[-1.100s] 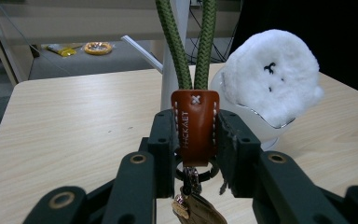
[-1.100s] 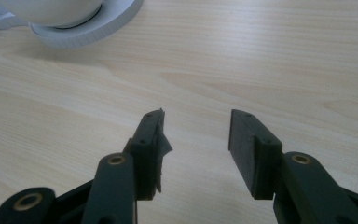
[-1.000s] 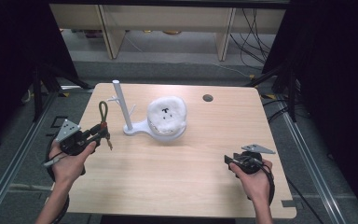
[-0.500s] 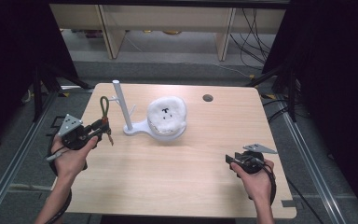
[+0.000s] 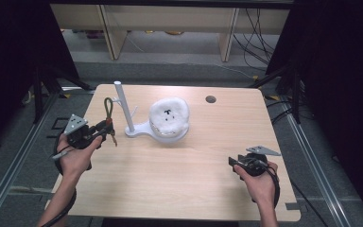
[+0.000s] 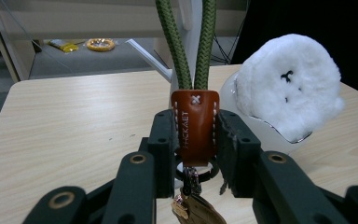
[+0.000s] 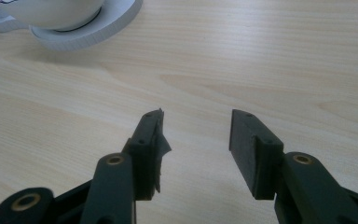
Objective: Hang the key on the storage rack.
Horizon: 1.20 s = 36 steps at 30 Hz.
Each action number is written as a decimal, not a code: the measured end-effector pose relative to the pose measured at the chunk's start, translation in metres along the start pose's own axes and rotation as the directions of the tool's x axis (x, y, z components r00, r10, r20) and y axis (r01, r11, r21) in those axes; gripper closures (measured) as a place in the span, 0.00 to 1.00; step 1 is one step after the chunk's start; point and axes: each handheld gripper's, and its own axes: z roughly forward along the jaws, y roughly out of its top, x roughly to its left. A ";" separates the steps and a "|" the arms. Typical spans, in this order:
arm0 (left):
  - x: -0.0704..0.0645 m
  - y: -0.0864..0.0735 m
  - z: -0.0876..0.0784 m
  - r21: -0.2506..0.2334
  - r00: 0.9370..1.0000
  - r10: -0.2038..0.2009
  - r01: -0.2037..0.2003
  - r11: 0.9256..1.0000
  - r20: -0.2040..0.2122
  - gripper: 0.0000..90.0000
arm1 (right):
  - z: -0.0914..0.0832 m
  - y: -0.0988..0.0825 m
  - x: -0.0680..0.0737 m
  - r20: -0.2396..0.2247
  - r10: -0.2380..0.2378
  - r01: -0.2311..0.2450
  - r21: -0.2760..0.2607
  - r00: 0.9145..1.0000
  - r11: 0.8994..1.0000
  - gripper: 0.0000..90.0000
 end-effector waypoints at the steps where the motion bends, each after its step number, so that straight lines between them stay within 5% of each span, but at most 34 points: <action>1: 0.001 0.000 0.001 0.000 1.000 -0.002 0.002 1.000 -0.001 0.76 | 0.000 0.000 -0.001 0.001 -0.022 0.022 -0.007 1.000 1.000 0.62; 3: 0.001 0.000 0.002 0.003 1.000 -0.008 0.008 1.000 -0.002 0.76 | -0.001 0.000 0.002 -0.006 0.019 -0.019 0.004 1.000 1.000 0.62; 23: 0.003 -0.006 0.023 0.028 1.000 -0.017 0.017 0.999 -0.009 0.75 | -0.001 0.000 0.004 -0.005 0.013 -0.013 0.014 1.000 1.000 0.61; 36: 0.003 -0.009 0.042 0.040 0.999 0.033 -0.032 0.999 -0.033 0.75 | 0.000 0.000 0.003 -0.017 0.010 -0.010 0.005 1.000 1.000 0.61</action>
